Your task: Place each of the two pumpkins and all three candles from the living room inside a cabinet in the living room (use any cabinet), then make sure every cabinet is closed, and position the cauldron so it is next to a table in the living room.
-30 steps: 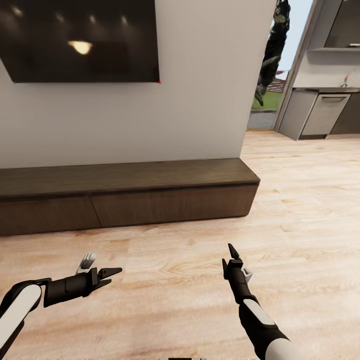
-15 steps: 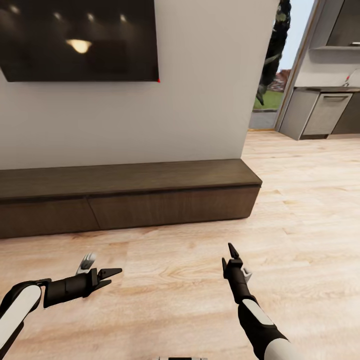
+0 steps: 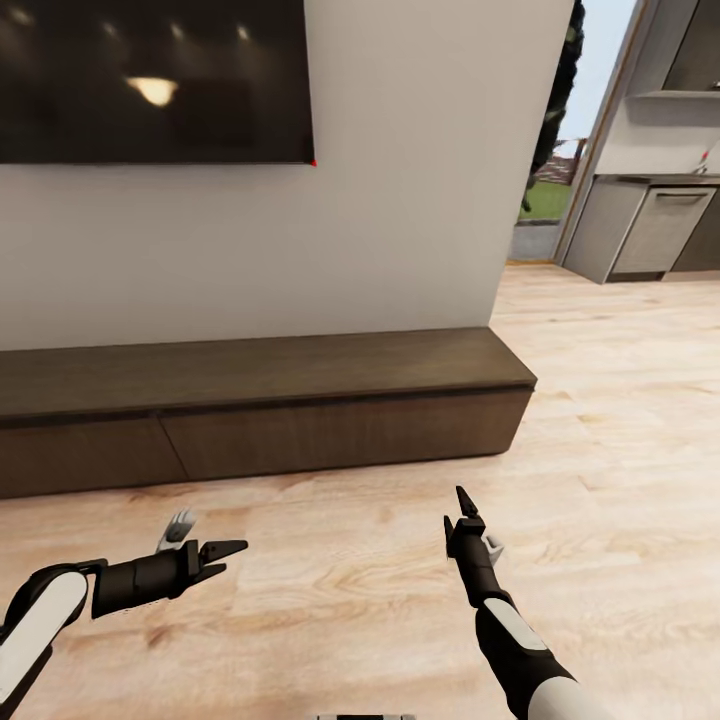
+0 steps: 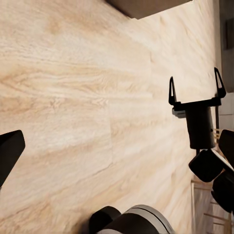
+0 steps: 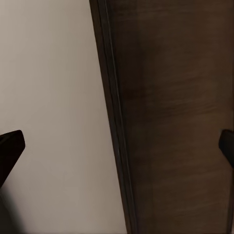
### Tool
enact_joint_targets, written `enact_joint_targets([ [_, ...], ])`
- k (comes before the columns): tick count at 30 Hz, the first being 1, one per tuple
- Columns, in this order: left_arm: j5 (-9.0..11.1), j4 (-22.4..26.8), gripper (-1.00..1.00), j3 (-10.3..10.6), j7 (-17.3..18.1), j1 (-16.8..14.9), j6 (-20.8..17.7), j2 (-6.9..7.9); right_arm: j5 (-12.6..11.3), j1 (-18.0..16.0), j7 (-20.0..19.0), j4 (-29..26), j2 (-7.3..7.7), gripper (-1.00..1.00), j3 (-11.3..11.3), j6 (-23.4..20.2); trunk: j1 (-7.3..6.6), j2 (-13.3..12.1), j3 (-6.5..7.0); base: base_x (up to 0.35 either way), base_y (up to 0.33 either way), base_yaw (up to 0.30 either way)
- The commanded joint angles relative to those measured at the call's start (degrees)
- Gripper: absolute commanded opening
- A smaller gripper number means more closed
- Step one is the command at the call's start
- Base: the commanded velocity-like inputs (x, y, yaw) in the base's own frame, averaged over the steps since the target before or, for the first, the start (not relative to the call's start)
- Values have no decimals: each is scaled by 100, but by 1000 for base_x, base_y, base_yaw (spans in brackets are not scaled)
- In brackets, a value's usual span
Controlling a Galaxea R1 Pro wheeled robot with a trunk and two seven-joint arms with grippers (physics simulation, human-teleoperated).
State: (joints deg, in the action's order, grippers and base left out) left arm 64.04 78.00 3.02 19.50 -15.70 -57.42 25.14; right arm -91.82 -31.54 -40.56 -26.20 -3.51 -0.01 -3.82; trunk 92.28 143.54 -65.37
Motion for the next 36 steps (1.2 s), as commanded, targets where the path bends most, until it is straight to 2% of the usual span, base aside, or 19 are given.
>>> enact_joint_targets([
  [1, -36, -2, 100, 6, 45, -4, -7, 3, -56, -3, -22, 3, -1, 100, 0, -40, 2, 2, -5, 267, 0, 0],
  [36, -1, -33, 100, 184, 53, -4, -9, -28, -12, -3, -22, 10, -1, 100, 10, -23, 2, 2, -5, 255, 0, 0],
])
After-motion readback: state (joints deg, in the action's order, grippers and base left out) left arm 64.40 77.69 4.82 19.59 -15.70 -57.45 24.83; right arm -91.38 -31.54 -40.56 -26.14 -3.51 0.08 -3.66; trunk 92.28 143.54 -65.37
